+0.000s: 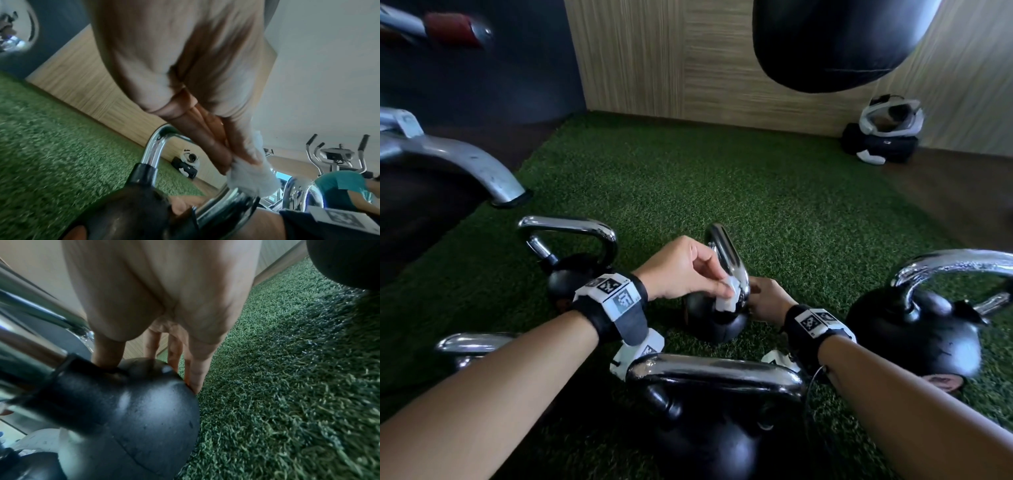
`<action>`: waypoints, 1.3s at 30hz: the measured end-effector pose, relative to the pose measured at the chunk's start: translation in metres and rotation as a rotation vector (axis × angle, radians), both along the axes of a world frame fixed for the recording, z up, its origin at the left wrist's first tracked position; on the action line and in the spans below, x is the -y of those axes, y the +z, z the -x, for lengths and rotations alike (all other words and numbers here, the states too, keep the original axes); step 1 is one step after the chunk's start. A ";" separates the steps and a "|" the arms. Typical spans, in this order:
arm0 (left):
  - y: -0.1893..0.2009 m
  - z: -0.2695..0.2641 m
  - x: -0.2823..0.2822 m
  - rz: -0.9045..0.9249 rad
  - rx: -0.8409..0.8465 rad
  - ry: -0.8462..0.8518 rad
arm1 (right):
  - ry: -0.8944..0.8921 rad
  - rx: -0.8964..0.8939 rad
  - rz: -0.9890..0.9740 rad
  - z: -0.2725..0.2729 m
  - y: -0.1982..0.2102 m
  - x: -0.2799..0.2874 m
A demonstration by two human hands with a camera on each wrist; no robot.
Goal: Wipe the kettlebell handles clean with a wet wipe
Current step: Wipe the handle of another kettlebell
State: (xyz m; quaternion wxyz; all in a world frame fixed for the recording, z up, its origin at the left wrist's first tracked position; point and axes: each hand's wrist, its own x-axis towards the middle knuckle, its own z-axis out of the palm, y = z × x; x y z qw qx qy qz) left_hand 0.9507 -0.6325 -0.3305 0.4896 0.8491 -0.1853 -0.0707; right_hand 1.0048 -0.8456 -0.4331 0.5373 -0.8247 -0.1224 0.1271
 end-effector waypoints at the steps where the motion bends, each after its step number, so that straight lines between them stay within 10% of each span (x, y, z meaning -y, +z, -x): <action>1: 0.001 0.000 0.000 0.008 0.024 0.005 | -0.002 0.007 0.002 0.000 -0.001 0.000; 22: -0.019 0.013 -0.004 -0.309 0.230 -0.017 | 0.059 0.004 0.237 0.009 0.044 0.004; 27: 0.004 0.004 -0.034 -0.059 0.163 0.170 | -0.126 0.093 -0.024 -0.007 0.091 0.022; 39: 0.049 -0.013 -0.025 0.434 0.003 0.312 | 0.207 0.124 -0.380 0.018 0.156 -0.021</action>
